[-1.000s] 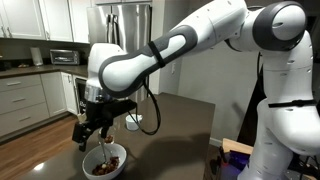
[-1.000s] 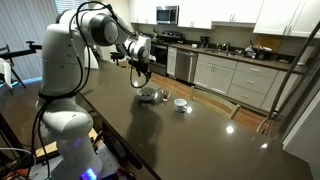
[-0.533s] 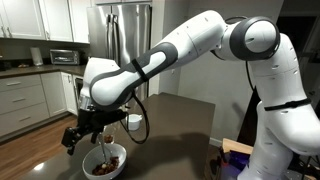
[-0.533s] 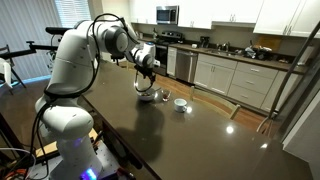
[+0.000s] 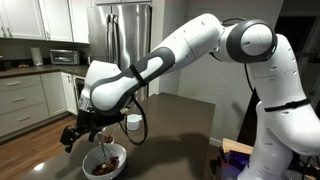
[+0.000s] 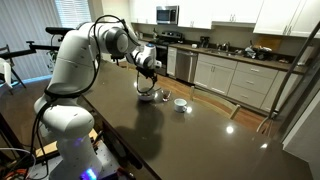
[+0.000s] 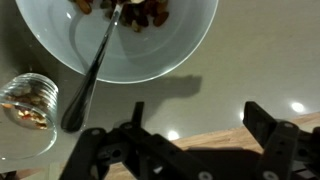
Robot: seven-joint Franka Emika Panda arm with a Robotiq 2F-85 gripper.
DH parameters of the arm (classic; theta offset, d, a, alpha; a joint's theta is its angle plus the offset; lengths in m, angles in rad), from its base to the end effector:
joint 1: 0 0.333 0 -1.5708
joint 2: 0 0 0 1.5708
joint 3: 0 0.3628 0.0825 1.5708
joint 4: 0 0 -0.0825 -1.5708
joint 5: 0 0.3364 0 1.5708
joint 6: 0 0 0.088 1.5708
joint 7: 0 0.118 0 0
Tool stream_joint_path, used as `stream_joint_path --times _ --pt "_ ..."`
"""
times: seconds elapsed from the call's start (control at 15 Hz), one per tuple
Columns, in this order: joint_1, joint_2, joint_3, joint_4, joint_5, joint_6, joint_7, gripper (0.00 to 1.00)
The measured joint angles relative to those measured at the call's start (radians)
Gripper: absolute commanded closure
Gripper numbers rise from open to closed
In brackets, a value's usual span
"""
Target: Transfer one spoon of contents from the bowl to the white cup
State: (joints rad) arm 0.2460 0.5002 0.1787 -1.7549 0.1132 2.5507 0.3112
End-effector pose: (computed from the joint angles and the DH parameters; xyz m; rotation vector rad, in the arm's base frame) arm 0.6250 0.2613 0.3801 -2.8685 0.0080 -0.3230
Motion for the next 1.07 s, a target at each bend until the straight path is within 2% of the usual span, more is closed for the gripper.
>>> stream_joint_path --times 0.4,0.8,1.07 --pt "0.057 0.013 -0.045 -0.006 -0.005 0.008 0.015 0.0" --pt "0.059 0.02 -0.047 -0.005 -0.005 0.008 0.015 0.0" --pt "0.062 0.02 -0.081 -0.005 -0.031 0.043 0.021 0.0"
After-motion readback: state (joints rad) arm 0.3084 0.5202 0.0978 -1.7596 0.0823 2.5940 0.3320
